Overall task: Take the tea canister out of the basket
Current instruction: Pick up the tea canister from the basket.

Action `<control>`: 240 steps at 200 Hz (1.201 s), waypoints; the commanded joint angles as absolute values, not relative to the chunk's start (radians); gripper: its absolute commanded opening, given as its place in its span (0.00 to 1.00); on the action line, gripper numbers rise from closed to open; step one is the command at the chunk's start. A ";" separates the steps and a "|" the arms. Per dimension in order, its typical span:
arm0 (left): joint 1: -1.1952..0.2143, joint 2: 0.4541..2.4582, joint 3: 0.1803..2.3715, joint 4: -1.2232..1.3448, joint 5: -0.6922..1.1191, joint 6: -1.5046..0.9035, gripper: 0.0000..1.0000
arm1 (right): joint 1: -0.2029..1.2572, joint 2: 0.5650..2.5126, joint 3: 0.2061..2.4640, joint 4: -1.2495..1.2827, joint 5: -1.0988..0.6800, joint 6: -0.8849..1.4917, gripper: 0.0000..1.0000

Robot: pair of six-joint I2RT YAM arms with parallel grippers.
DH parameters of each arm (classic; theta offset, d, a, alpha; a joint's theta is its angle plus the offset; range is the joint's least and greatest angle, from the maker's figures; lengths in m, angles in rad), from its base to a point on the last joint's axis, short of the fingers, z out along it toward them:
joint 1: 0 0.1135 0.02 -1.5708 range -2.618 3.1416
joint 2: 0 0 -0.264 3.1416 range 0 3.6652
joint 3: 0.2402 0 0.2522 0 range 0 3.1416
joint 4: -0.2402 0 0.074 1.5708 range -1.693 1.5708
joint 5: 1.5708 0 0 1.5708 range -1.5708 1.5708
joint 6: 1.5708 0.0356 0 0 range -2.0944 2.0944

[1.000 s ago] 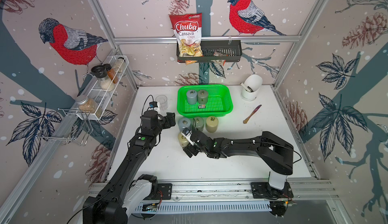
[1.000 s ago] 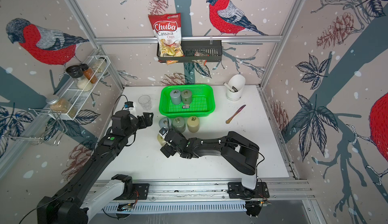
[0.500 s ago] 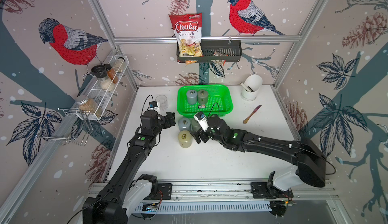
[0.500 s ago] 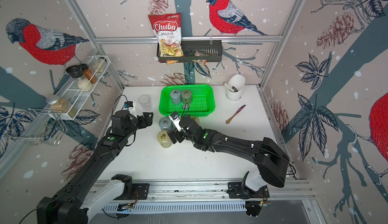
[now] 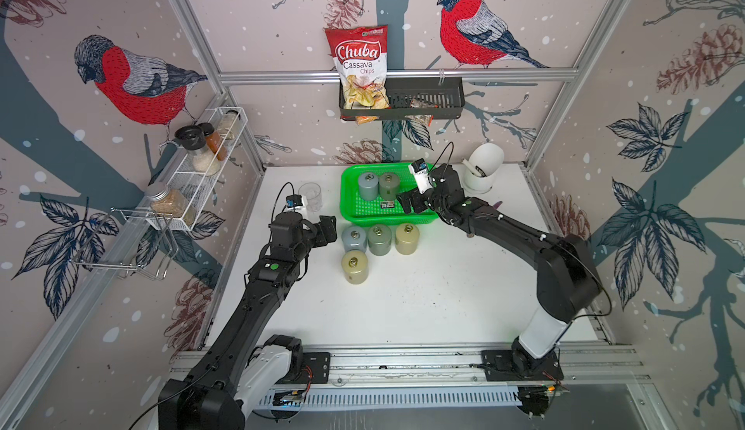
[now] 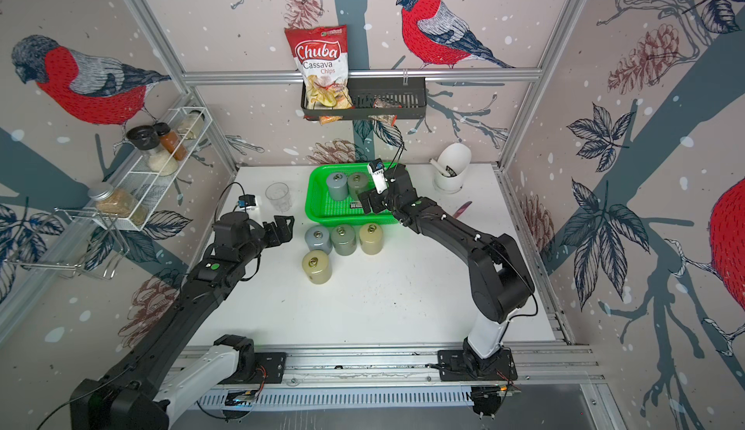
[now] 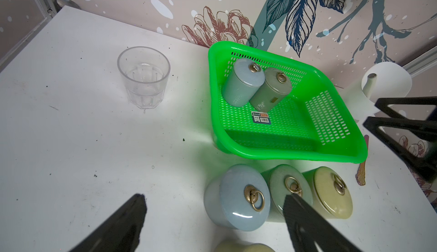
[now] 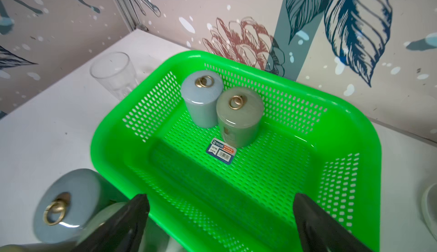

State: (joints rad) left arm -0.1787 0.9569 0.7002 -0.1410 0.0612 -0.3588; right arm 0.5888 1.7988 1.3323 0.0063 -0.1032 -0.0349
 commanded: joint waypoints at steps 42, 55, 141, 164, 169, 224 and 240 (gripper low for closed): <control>-0.176 0.962 0.706 -0.123 0.086 -0.350 0.95 | 0.519 2.033 1.500 0.050 -0.230 -0.142 1.00; -0.176 0.962 0.704 -0.123 0.082 -0.351 0.95 | 0.516 2.085 1.554 0.034 -0.231 -0.160 1.00; -0.176 0.976 0.706 -0.124 0.079 -0.345 0.95 | 0.511 2.301 1.765 0.011 -0.275 -0.179 1.00; -0.176 0.975 0.706 -0.123 0.071 -0.345 0.95 | 0.515 2.340 1.808 0.006 -0.278 -0.188 1.00; -0.176 0.977 0.705 -0.122 0.069 -0.345 0.95 | 0.517 2.349 1.818 0.002 -0.280 -0.189 1.00; -0.176 0.994 0.710 -0.123 0.062 -0.340 0.95 | 0.523 2.427 1.924 -0.022 -0.304 -0.196 1.00; -0.176 0.992 0.712 -0.124 0.060 -0.339 0.95 | 0.525 2.451 1.956 -0.026 -0.313 -0.195 1.00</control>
State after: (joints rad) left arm -0.1787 0.9928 0.7006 -0.1410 0.0719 -0.3576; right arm 0.5224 2.4248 1.9152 -0.0242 -0.2832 -0.1844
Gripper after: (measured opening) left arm 0.953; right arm 0.996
